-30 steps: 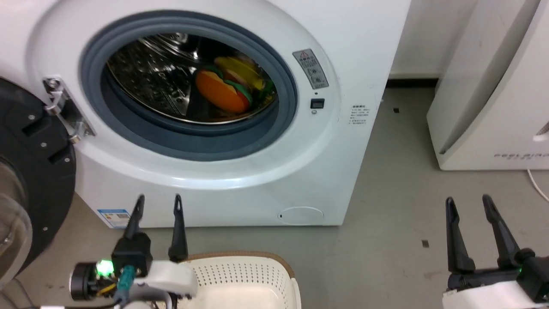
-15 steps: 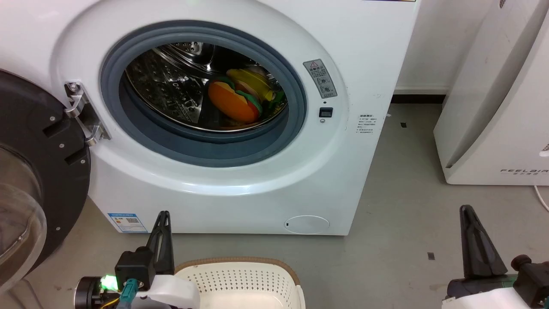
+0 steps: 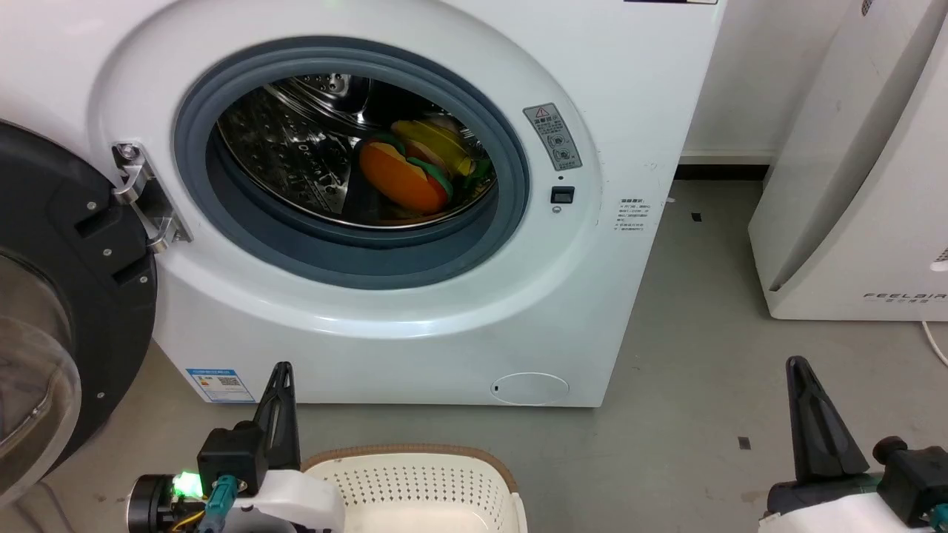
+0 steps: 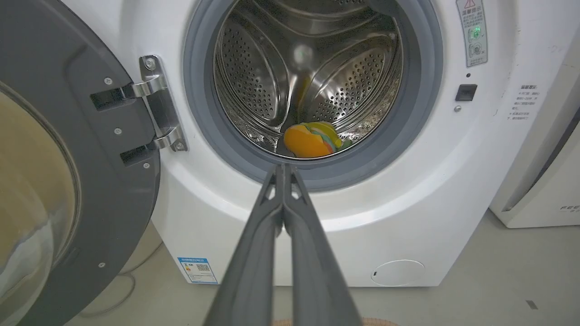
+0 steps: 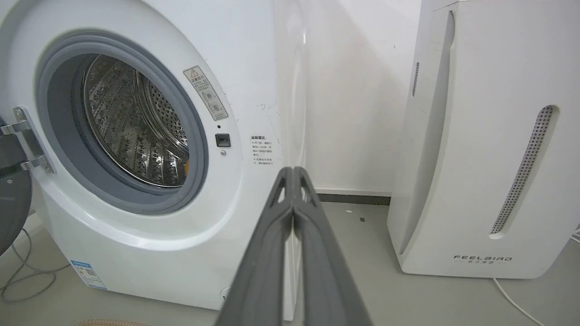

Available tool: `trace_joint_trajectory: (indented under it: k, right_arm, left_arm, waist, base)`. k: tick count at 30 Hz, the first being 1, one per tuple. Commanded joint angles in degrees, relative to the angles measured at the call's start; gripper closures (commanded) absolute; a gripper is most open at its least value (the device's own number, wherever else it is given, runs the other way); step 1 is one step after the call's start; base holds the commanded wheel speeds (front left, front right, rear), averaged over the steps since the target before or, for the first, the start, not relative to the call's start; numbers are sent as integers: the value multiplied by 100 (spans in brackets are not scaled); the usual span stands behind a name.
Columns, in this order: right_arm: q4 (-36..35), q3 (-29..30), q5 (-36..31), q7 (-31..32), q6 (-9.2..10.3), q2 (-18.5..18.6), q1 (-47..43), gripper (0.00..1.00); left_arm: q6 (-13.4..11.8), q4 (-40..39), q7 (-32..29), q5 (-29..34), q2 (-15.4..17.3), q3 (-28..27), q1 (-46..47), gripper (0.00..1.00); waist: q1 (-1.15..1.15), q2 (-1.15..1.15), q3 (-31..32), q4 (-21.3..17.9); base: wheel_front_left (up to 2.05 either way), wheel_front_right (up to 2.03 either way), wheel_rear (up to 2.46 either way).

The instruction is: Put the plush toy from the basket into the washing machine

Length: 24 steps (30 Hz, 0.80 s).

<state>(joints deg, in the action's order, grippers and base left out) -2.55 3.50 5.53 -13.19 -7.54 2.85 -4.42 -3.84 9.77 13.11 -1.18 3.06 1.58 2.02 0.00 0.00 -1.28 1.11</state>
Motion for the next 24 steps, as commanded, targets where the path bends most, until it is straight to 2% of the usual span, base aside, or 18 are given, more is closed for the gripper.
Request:
trace_joint_trajectory:
  k: [1,24]
  right_arm:
    - [23,-11,-32,41,1,0,55,100]
    - [72,-83,-142,311,2,1,137,100]
  left_arm:
    - [46,-52,-39,16,0,-13,-27,100]
    - [117,-248,-308,37,-4,-44,-64,100]
  waist:
    - [0,0,2,-2]
    - [0,0,29,-25]
  base:
    - [0,0,0]
    - [0,0,0]
